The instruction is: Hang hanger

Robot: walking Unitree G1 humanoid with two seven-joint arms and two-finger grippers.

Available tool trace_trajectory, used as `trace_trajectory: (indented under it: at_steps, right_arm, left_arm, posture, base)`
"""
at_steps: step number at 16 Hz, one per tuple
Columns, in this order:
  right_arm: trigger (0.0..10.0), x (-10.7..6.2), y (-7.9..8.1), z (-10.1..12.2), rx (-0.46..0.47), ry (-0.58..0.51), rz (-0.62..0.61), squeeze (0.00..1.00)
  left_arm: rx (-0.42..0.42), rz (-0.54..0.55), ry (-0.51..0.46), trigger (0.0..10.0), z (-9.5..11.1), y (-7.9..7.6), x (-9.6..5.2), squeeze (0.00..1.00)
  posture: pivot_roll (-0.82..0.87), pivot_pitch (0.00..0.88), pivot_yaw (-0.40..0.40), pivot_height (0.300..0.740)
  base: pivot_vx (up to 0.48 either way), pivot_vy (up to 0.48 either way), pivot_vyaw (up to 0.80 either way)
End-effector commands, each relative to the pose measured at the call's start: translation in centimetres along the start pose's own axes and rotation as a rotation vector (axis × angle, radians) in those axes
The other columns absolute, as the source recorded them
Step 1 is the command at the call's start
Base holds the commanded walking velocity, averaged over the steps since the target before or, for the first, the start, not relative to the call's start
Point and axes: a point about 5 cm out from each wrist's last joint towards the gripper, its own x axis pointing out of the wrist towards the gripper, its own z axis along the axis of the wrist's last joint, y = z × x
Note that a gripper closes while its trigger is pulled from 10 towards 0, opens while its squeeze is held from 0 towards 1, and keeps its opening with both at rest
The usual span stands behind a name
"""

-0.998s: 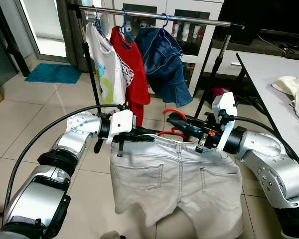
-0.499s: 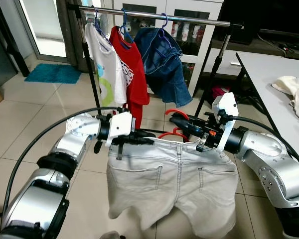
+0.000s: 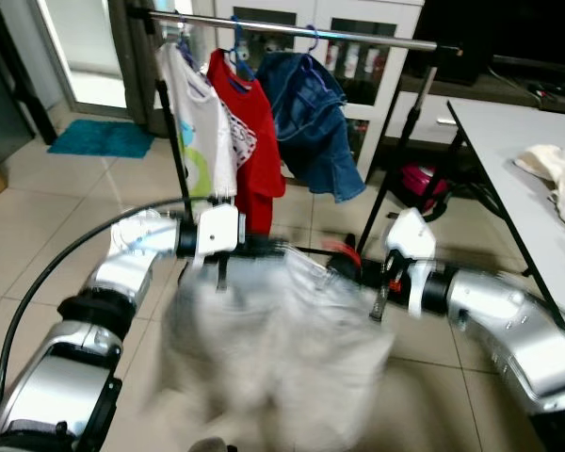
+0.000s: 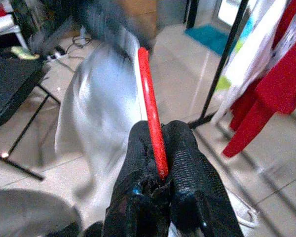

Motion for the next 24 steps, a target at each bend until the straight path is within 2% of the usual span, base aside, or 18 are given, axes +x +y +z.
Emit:
trace_trajectory:
  at_steps: [1, 3, 6, 8, 9, 11, 12, 13, 15, 16, 17, 19, 20, 22, 23, 24]
  right_arm:
    - [0.0, -0.4, -0.4, 0.0, -0.002, 0.020, -0.014, 0.00]
    - [0.0, -0.4, -0.8, 0.6, 0.011, -0.024, -0.031, 0.00]
    - [0.0, -0.5, -1.6, 1.9, 0.034, -0.103, -0.068, 0.00]
    - [0.0, -0.9, -2.5, 1.6, 0.027, -0.055, -0.111, 0.00]
    - [0.0, -1.2, -2.7, 0.4, 0.022, 0.029, -0.113, 0.00]
    - [0.0, -1.8, -2.2, -2.0, -0.017, 0.183, -0.071, 0.00]
    - [0.0, -2.4, -1.6, -3.4, -0.027, 0.258, -0.029, 0.00]
    - [0.0, -2.8, -1.3, -4.1, -0.008, 0.280, -0.021, 0.00]
    - [0.0, -2.9, -1.6, -4.4, 0.005, 0.281, -0.048, 0.00]
    - [0.0, -2.9, -1.9, -4.2, 0.017, 0.263, -0.067, 0.00]
    - [0.0, -3.1, -2.8, -3.2, 0.057, 0.186, -0.123, 0.00]
    - [0.0, -3.6, -3.6, -2.4, 0.075, 0.131, -0.148, 0.00]
    - [0.0, -3.6, -3.6, -2.4, 0.075, 0.131, -0.148, 0.00]
    - [0.0, -4.1, -4.1, -1.7, 0.083, 0.085, -0.155, 0.00]
    - [0.0, -5.0, -4.9, 0.4, 0.113, -0.040, -0.151, 0.00]
    - [0.0, -5.1, -5.0, 0.9, 0.127, -0.071, -0.150, 0.00]
  left_arm:
    - [0.065, 0.055, -0.019, 0.0, 1.2, 1.4, -0.4, 0.00]
    - [0.038, 0.019, 0.036, 0.0, 0.3, 0.7, -0.3, 0.00]
    - [0.033, 0.009, 0.021, 0.0, 0.1, -0.1, 0.3, 0.00]
    - [0.064, 0.001, -0.034, 0.0, 0.5, -1.0, 1.1, 0.00]
    - [0.090, 0.018, -0.067, 0.0, 0.9, -1.2, 1.5, 0.00]
    - [0.117, 0.131, -0.097, 0.0, 1.6, -0.1, 1.6, 0.00]
    - [0.129, 0.264, -0.091, 0.0, 1.9, 1.5, 1.0, 0.00]
    - [0.141, 0.435, -0.040, 0.0, 1.9, 3.6, -0.5, 0.00]
    - [0.100, 0.585, -0.027, 0.0, 1.9, 5.1, -2.2, 0.00]
    - [0.097, 0.568, -0.024, 0.0, 1.8, 4.9, -2.2, 0.00]
    - [0.095, 0.416, 0.057, 0.0, 0.3, 2.6, -1.7, 0.00]
    - [0.065, 0.292, 0.145, 0.0, -1.5, 0.4, -1.5, 0.00]
    - [0.065, 0.292, 0.145, 0.0, -1.5, 0.4, -1.5, 0.00]
    - [0.010, 0.254, 0.235, 0.0, -3.3, -1.3, -1.4, 0.00]
    - [-0.132, 0.371, 0.459, 0.0, -7.1, -3.0, -2.5, 0.00]
    - [-0.161, 0.413, 0.501, 0.0, -7.6, -3.1, -2.9, 0.00]
  posture:
    - [-0.11, 0.000, -0.036, 0.740]
    - [-0.11, 0.000, -0.036, 0.740]
    - [-0.11, 0.000, -0.037, 0.740]
    - [-0.12, 0.000, -0.036, 0.740]
    - [-0.12, 0.000, -0.037, 0.740]
    - [-0.12, 0.000, -0.043, 0.740]
    - [-0.12, 0.000, -0.045, 0.740]
    - [-0.12, 0.000, -0.048, 0.740]
    - [-0.12, 0.000, -0.051, 0.740]
    - [-0.12, 0.000, -0.052, 0.740]
    - [-0.12, 0.000, -0.052, 0.740]
    - [-0.12, 0.000, -0.051, 0.740]
    - [-0.12, 0.000, -0.051, 0.740]
    - [-0.12, 0.000, -0.051, 0.740]
    - [-0.12, 0.000, -0.053, 0.740]
    - [-0.12, 0.000, -0.054, 0.740]
  base:
    - [0.000, 0.000, 0.00]
    - [0.000, 0.000, 0.00]
    - [0.000, 0.000, 0.00]
    - [0.000, 0.000, 0.00]
    - [0.000, 0.000, 0.00]
    - [0.000, 0.000, 0.00]
    - [0.000, 0.000, 0.00]
    - [0.000, 0.000, 0.00]
    - [0.000, 0.000, 0.00]
    - [0.000, 0.000, 0.00]
    - [0.000, 0.000, 0.00]
    - [0.000, 0.000, 0.00]
    - [0.000, 0.000, 0.00]
    - [0.000, 0.000, 0.00]
    - [0.000, 0.000, 0.00]
    - [0.000, 0.000, 0.00]
